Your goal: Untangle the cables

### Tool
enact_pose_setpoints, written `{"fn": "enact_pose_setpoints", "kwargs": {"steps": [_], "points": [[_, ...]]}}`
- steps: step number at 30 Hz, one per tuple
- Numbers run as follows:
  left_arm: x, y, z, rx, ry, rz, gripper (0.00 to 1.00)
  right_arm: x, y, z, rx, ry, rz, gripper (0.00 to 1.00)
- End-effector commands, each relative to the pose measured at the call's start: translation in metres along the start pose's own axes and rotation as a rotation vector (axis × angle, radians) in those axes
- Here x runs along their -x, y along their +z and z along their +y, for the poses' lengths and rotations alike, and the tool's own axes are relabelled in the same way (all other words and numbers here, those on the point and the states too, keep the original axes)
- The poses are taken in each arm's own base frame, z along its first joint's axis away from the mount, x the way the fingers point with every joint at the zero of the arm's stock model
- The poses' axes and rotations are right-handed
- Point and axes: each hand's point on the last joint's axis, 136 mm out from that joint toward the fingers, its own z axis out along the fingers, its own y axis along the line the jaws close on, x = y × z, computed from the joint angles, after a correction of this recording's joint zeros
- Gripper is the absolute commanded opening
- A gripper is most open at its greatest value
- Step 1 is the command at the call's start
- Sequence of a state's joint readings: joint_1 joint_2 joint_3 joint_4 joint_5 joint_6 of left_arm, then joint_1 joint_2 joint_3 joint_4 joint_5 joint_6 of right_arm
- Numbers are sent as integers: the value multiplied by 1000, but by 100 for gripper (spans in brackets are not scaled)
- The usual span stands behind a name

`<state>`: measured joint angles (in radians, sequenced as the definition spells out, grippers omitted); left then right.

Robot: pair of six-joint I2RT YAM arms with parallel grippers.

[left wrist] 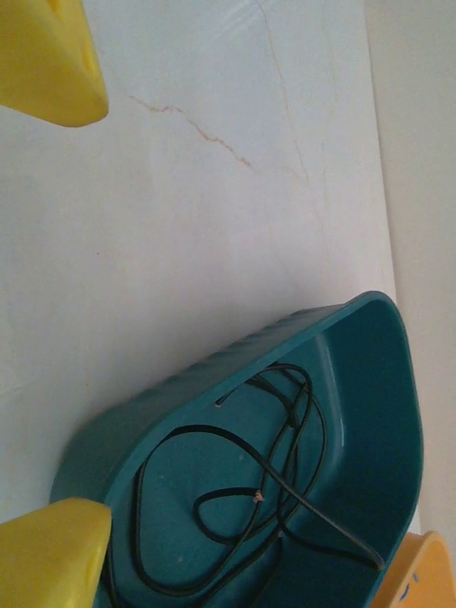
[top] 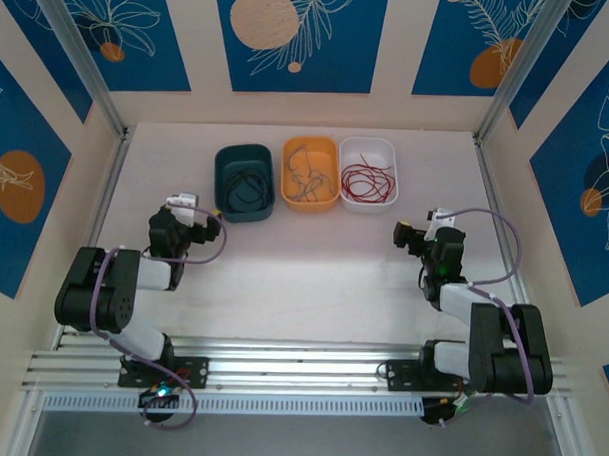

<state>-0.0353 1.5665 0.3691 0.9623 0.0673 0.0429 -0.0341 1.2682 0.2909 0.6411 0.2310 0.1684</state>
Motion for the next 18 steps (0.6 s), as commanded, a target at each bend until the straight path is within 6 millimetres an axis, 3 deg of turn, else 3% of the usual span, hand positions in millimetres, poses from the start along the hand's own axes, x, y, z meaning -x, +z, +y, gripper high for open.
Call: {"fn": "enact_pose_setpoints", "kwargs": {"steps": [1,3,7,13,18], "points": [[-3,0,2,-5,-14,15,100,32,7,5,50,2,-68,99],[-2,0,2,-5,-13,13,100,32,9,7,74,9,-62,99],[-2,0,2,-6,-14,12,100,28,6,31,199,-21,-116,99],[-3,0,2,-5,-11,14,100,13,26,30,183,-41,-85,99],[-3,0,2,-4,-12,15,100,12,37,32,191,-36,-37,99]]}}
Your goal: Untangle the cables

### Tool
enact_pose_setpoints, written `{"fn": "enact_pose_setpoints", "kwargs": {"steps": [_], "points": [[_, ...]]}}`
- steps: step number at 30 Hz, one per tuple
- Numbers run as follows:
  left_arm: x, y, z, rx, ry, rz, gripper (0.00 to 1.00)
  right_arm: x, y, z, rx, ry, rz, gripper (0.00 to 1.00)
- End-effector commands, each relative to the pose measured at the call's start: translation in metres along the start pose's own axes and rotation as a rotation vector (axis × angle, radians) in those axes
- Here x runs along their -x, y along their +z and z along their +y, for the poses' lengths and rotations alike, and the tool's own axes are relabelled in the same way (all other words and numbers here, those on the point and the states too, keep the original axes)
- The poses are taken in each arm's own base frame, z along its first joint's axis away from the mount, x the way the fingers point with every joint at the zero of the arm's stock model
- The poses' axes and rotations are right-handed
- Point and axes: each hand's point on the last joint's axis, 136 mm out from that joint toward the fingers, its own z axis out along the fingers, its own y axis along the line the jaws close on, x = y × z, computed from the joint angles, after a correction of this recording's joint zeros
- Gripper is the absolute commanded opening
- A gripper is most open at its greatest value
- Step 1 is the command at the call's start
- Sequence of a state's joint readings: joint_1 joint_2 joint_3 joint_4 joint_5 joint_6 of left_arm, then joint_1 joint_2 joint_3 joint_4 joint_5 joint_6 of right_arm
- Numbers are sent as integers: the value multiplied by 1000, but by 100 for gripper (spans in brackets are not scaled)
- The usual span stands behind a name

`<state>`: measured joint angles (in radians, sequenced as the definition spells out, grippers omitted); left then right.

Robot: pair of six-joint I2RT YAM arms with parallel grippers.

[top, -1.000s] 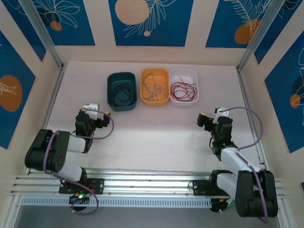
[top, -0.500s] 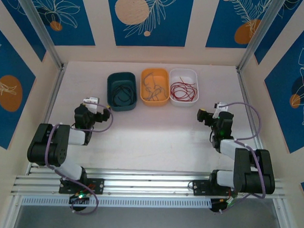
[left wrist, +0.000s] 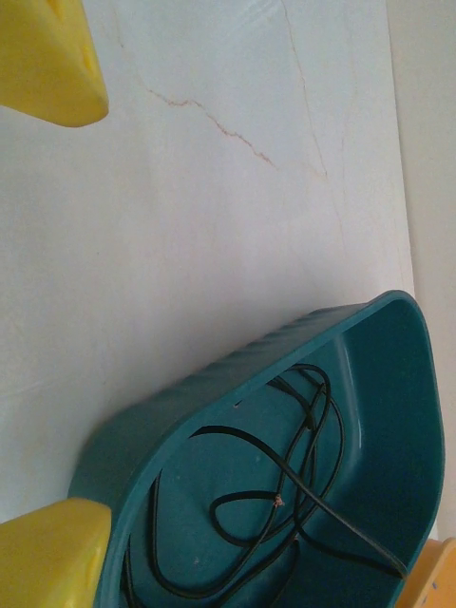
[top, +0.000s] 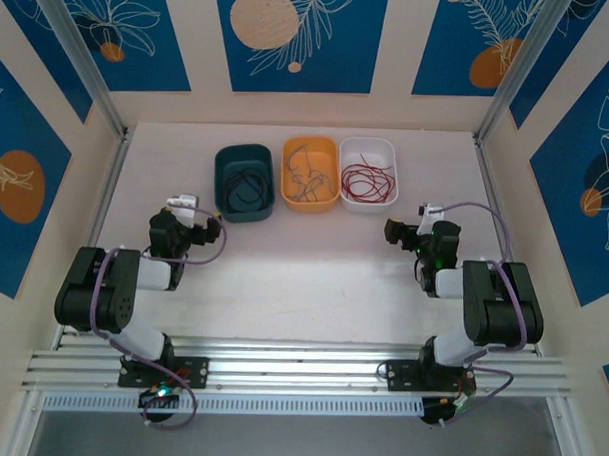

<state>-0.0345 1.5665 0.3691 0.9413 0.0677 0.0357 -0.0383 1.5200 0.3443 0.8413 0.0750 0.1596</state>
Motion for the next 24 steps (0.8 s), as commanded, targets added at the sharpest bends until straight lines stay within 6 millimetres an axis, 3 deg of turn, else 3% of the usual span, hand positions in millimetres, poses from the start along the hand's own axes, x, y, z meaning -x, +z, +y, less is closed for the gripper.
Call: {"fn": "enact_pose_setpoints", "kwargs": {"steps": [1,4,24], "points": [[2,0,2,-4,-2,-6,100,23,5,11,59,-37,-38,99],[3,0,2,-4,-1,-7,100,21,7,23,125,-70,-20,99],[3,0,-1,-22,5,-8,100,20,8,23,109,-80,-19,99]]}}
